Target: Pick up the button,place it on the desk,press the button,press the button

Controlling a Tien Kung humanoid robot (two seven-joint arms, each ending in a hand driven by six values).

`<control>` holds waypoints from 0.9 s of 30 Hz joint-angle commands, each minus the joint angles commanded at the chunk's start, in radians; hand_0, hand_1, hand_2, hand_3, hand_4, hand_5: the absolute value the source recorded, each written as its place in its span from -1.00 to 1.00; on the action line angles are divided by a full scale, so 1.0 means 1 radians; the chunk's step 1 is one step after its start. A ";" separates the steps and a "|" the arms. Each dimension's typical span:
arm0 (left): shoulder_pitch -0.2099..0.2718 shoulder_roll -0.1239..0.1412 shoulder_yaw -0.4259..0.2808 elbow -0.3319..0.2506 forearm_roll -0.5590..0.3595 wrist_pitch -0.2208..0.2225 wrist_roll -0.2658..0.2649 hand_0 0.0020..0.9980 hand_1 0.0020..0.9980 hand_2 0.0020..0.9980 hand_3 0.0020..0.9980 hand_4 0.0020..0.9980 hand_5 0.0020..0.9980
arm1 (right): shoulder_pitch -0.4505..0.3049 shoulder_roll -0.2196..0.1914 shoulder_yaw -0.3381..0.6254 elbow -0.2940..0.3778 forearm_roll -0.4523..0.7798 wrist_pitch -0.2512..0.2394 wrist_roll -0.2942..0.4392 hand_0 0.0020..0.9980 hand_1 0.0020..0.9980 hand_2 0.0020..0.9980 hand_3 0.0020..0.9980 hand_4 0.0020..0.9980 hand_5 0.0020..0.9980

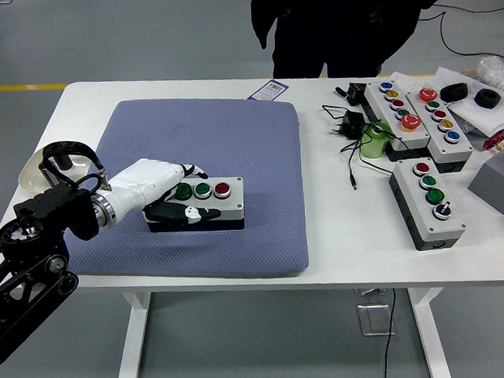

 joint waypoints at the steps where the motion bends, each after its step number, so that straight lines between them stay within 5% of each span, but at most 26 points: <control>1: -0.005 -0.005 0.004 -0.001 -0.003 0.004 -0.002 -1.00 -1.00 -0.99 0.63 0.86 1.00 | 0.000 0.000 0.001 0.000 -0.002 0.000 0.000 0.49 0.38 0.41 0.16 -0.64 -0.75; 18: -0.040 -0.036 0.066 0.054 0.027 -0.046 0.016 -1.00 -1.00 -0.99 0.63 0.86 1.00 | -0.004 -0.001 -0.005 0.000 0.005 -0.001 -0.001 0.49 0.38 0.41 0.16 -0.64 -0.75; 27: -0.038 -0.052 0.096 0.093 0.048 -0.114 0.041 -1.00 -1.00 -0.99 0.62 0.86 1.00 | -0.004 -0.001 -0.004 0.000 0.003 0.000 -0.001 0.49 0.38 0.41 0.16 -0.64 -0.75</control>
